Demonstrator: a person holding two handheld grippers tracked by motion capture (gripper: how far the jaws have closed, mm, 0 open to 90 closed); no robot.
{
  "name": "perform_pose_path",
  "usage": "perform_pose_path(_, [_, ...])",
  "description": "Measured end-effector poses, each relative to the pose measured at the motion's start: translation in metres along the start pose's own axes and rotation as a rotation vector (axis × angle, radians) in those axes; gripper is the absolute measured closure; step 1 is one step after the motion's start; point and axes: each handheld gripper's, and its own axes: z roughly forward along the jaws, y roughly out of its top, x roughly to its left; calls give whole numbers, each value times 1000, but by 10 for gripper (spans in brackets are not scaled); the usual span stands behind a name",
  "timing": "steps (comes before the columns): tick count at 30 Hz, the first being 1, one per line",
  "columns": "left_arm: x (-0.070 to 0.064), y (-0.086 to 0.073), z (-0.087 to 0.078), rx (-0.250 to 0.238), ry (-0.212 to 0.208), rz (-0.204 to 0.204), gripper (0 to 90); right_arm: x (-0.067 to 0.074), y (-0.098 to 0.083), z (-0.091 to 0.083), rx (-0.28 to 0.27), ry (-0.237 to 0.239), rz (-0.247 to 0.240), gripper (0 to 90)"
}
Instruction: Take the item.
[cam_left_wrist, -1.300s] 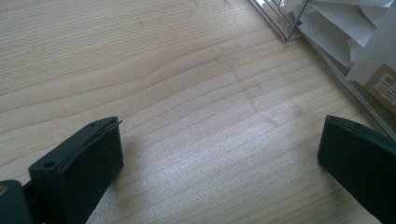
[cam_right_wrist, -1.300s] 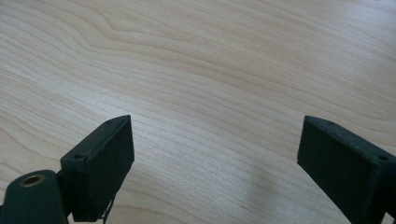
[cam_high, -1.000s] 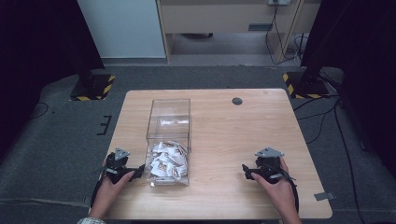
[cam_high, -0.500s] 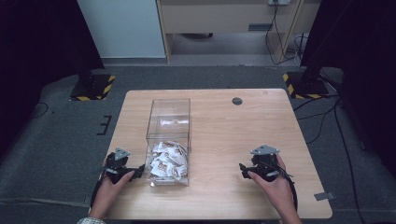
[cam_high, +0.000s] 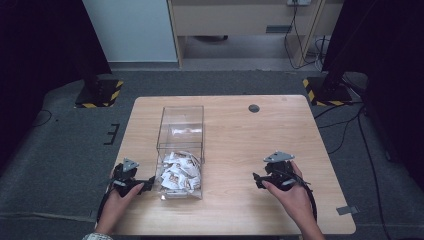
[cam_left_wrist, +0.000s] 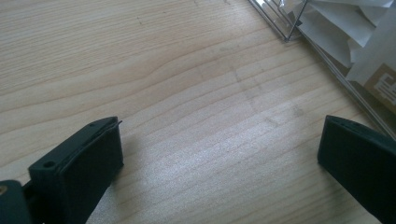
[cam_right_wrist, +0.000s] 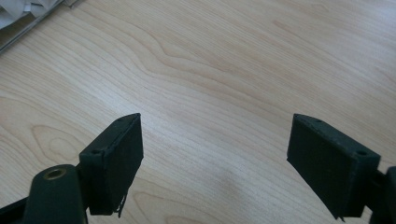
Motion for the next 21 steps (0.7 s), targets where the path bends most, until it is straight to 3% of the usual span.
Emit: perform_pose_path(21, [0, 0, 0, 0, 0, 0, 0, 17, 35, -9, -8, 48, -62, 288])
